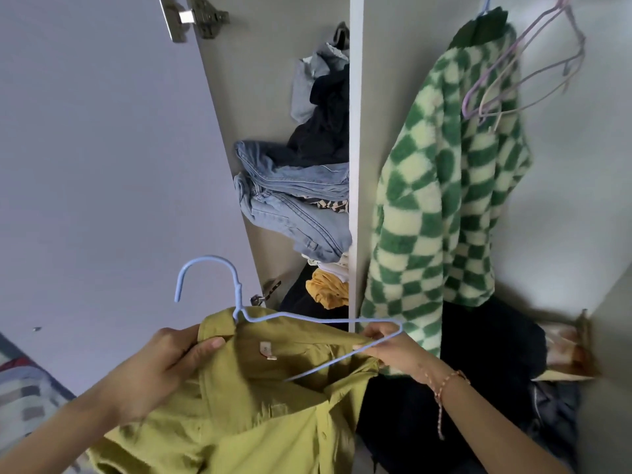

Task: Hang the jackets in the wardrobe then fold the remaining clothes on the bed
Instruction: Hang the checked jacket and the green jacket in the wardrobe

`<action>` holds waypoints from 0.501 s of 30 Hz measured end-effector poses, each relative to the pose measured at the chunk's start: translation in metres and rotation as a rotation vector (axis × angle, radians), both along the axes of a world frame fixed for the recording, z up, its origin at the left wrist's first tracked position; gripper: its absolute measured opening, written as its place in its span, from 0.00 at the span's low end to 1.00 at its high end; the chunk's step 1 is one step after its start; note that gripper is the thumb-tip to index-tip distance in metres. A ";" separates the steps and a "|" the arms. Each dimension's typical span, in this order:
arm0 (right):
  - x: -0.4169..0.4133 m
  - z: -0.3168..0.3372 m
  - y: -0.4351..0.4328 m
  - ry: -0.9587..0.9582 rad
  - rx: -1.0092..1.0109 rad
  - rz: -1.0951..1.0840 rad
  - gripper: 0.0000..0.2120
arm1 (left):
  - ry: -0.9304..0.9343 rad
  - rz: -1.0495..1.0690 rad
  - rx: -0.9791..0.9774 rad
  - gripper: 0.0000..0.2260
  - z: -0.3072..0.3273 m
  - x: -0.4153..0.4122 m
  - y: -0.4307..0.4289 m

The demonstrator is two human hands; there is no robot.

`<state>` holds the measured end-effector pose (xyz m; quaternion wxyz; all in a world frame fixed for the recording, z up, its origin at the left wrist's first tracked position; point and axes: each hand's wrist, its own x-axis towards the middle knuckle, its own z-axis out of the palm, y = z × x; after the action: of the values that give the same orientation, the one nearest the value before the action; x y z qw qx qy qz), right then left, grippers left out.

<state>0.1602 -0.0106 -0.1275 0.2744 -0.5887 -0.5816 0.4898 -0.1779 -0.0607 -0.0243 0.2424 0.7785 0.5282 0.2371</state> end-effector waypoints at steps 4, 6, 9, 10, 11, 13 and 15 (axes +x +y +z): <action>0.004 -0.003 -0.007 0.411 -0.227 -0.122 0.07 | -0.005 -0.012 0.067 0.05 -0.004 -0.004 0.004; 0.005 -0.002 -0.007 0.419 -0.179 -0.142 0.06 | 0.039 -0.047 0.083 0.13 -0.007 -0.006 0.005; 0.011 -0.003 -0.004 0.170 0.006 -0.162 0.08 | 0.001 -0.077 0.126 0.18 -0.011 -0.003 0.005; 0.015 -0.003 -0.002 0.090 0.054 -0.142 0.09 | -0.010 -0.087 0.127 0.17 -0.012 -0.002 0.005; 0.020 -0.002 0.000 0.039 0.076 -0.117 0.10 | -0.002 -0.097 0.115 0.17 -0.012 -0.001 0.006; 0.030 0.001 0.004 -0.003 0.058 -0.078 0.12 | 0.033 -0.120 0.108 0.16 -0.014 0.001 0.007; 0.039 0.003 0.010 -0.007 0.016 -0.065 0.12 | 0.043 -0.154 0.065 0.15 -0.013 0.008 0.007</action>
<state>0.1996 -0.0007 -0.1240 0.2928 -0.6068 -0.5672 0.4737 -0.1696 -0.0541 -0.0371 0.2231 0.8293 0.4638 0.2178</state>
